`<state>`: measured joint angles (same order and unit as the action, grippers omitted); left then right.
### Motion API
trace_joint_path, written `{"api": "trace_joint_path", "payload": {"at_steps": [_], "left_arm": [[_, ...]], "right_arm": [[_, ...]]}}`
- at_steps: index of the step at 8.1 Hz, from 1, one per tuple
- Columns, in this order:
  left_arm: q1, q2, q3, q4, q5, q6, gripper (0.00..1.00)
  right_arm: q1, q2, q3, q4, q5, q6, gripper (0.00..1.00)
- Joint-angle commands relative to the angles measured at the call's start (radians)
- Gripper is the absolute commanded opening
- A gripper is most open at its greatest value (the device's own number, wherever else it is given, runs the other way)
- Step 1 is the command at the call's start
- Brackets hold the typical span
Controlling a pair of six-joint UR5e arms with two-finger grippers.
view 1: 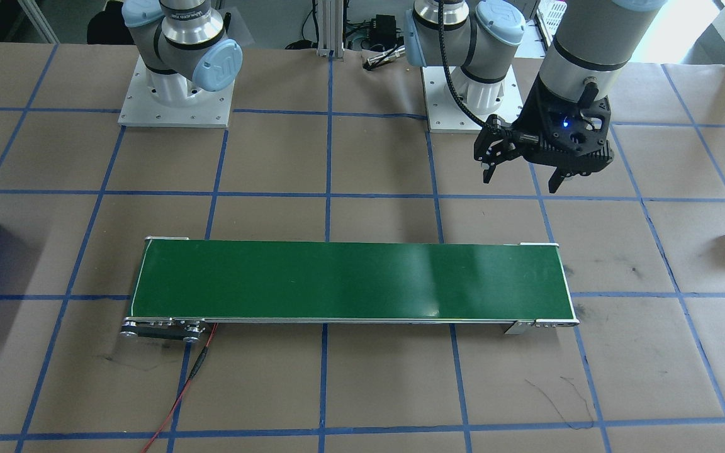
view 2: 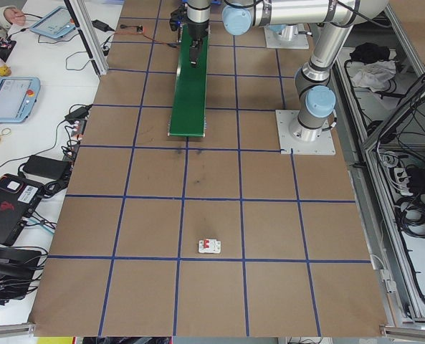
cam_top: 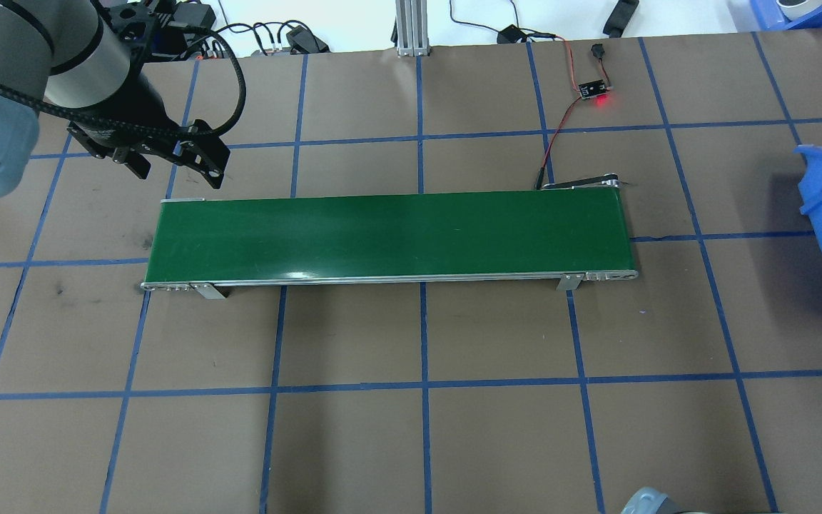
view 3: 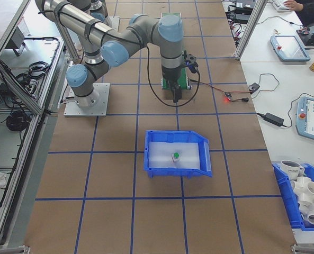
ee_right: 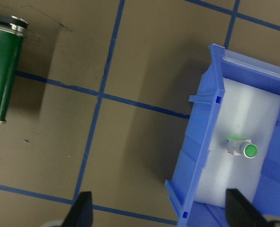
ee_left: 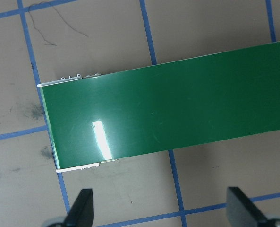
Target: Move button from left to right
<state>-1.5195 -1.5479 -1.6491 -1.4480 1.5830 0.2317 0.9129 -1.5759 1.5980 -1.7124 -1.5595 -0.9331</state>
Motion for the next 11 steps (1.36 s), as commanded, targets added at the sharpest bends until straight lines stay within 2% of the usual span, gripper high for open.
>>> {"api": "trace_joint_path", "payload": {"at_steps": [1, 6, 8, 11], "left_arm": [[0.001, 0.003, -0.012, 0.001, 0.0, 0.005, 1.0], [0.005, 0.012, -0.014, 0.0, 0.0, 0.006, 1.0], [0.005, 0.009, -0.015, 0.0, 0.0, 0.006, 1.0], [0.01, 0.006, -0.014, 0.0, -0.009, 0.008, 1.0]], "right_arm": [[0.215, -0.045, -0.003, 0.046, -0.002, 0.329, 1.0], [0.662, -0.035, -0.003, 0.062, 0.004, 0.912, 1.0], [0.753, -0.027, -0.003, 0.057, 0.016, 1.006, 1.0], [0.756, -0.026, -0.001, 0.053, 0.01, 1.007, 1.0]]}}
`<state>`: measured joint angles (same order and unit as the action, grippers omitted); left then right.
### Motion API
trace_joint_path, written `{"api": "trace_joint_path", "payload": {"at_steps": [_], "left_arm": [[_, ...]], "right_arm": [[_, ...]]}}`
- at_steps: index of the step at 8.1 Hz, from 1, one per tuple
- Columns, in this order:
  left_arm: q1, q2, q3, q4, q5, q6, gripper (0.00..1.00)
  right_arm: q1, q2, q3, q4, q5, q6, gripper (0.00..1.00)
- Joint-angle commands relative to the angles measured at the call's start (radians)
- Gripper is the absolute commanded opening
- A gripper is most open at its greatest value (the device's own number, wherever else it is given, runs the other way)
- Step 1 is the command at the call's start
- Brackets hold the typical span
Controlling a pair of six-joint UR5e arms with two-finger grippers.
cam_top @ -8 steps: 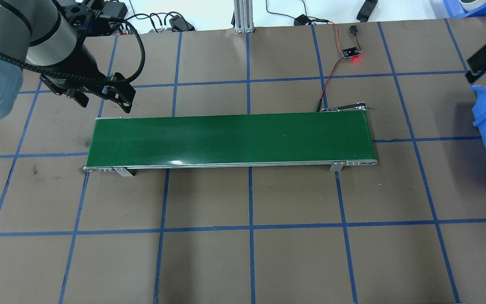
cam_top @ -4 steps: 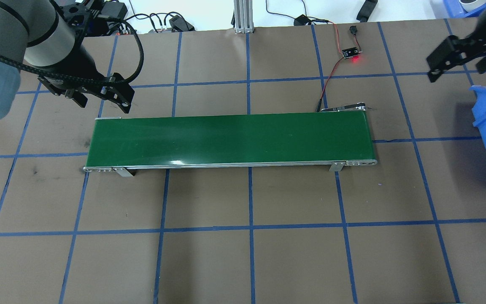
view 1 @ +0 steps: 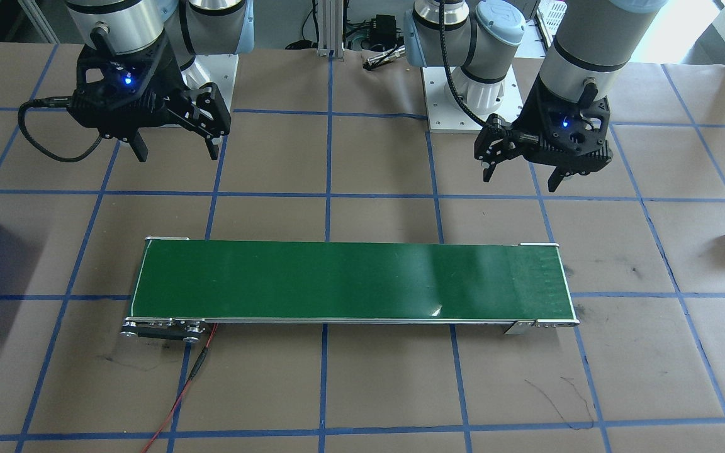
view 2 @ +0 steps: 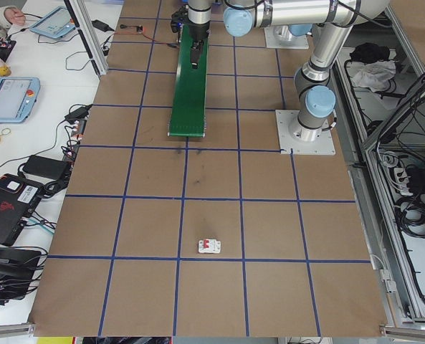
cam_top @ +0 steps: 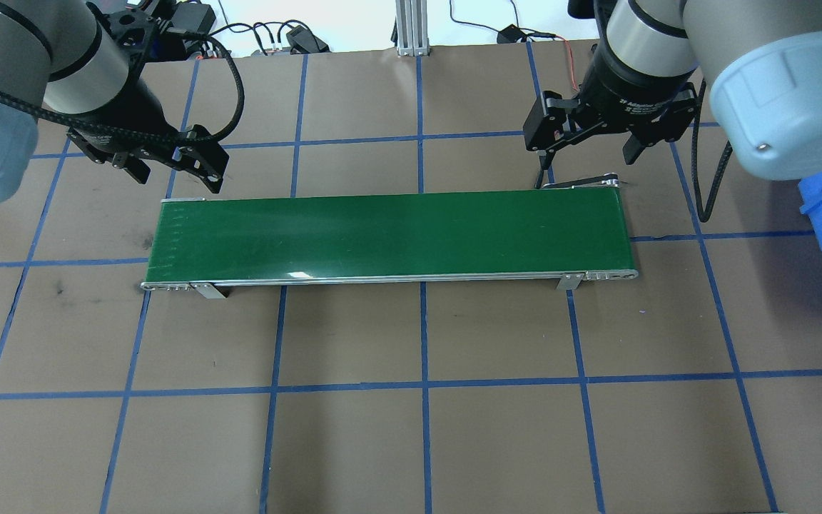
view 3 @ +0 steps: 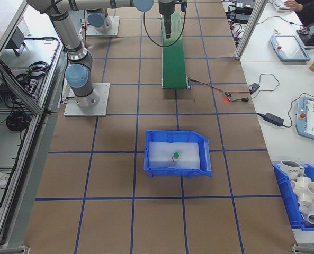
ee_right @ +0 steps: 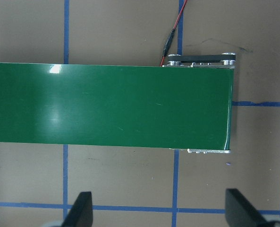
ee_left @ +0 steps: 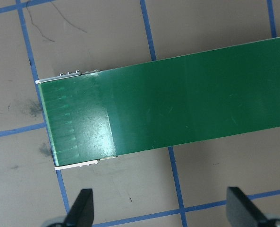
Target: Move button from left to right
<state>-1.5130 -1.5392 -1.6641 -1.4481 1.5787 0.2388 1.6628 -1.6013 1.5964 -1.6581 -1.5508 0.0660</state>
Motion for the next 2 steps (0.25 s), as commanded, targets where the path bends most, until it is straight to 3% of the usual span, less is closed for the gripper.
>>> {"api": "trace_joint_path", "payload": {"at_steps": [1, 2], "left_arm": [[0.005, -0.008, 0.004, 0.0, -0.002, 0.004, 1.0], [0.005, -0.009, 0.007, -0.002, 0.004, 0.011, 1.0]], "right_arm": [[0.006, 0.0, -0.001, -0.002, 0.003, 0.008, 1.0], [0.006, 0.0, -0.001, -0.002, 0.005, 0.008, 1.0]]}}
